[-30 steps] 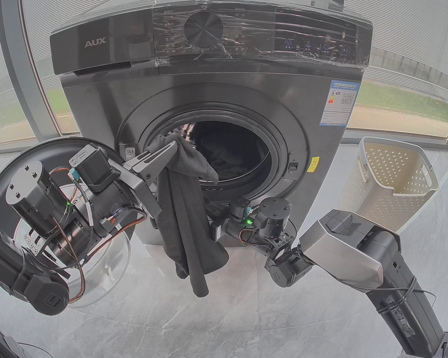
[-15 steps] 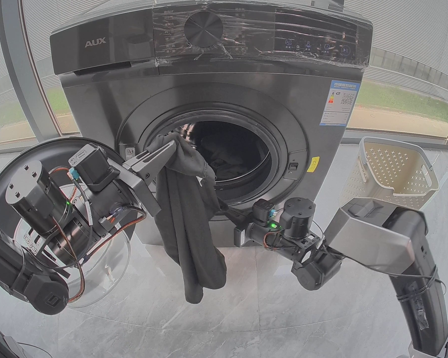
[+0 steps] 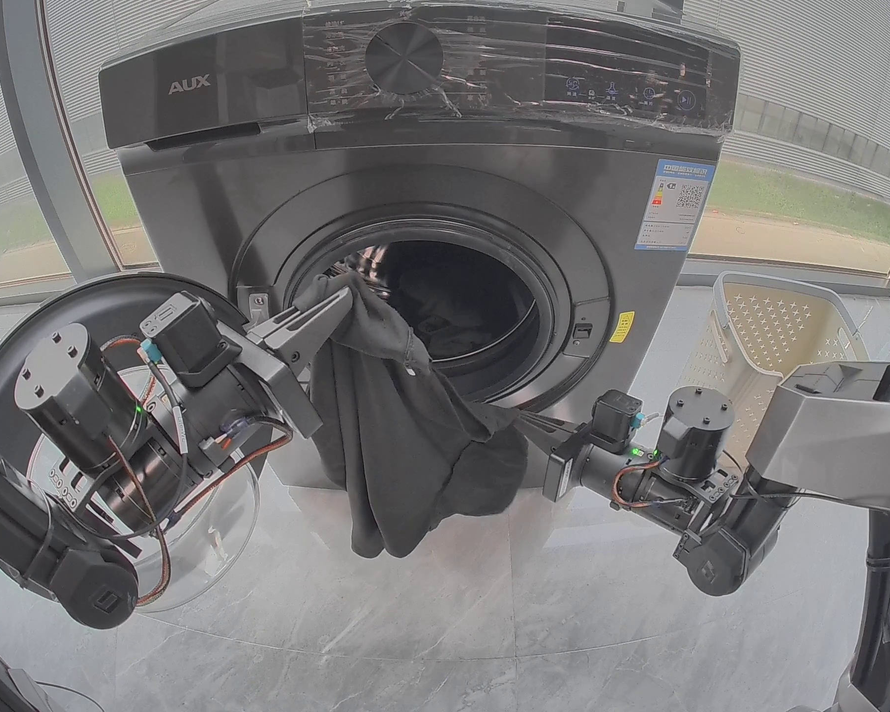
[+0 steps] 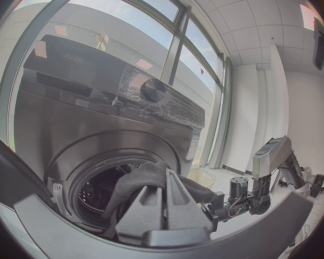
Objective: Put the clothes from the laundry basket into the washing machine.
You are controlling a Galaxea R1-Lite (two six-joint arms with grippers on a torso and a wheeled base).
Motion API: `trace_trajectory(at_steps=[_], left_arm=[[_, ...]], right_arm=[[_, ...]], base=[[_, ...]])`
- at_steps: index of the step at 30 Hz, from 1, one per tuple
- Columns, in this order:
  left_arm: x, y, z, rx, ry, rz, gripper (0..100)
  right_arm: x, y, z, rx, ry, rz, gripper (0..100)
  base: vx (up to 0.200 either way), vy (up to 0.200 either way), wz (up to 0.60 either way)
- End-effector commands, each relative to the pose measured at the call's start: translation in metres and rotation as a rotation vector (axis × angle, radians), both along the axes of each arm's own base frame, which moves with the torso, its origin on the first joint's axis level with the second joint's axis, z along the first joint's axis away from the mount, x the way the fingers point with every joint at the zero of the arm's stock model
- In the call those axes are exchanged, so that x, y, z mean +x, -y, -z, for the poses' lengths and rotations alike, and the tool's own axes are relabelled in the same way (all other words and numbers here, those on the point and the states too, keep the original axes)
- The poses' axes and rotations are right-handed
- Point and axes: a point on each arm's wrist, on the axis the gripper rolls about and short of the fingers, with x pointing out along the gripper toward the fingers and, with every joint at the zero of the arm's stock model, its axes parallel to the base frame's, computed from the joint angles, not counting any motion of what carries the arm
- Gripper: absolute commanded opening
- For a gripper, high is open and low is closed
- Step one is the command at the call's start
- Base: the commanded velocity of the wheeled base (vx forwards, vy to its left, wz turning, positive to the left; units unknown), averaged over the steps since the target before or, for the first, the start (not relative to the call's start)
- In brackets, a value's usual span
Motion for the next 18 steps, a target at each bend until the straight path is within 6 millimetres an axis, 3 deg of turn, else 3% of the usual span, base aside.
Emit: trace_trajectory(at_steps=[1,7,18], left_arm=[[0.003,0.003,0.0,-0.003,0.001,0.002,0],[0.004,0.004,-0.003,-0.008,0.012,0.0,0],[0.003,0.004,-0.005,-0.008,0.023,0.0,0]], right_arm=[[-0.008,0.0,0.008,-0.009,-0.037,-0.009,0],[0.002,-0.021,0.065,-0.065,-0.121,-0.038,0],[0.005,-0.043,0.092,-0.076,-0.139,-0.082,0]], base=[[0.0,0.0,0.0],[0.0,0.0,0.0],[0.0,0.0,0.0]])
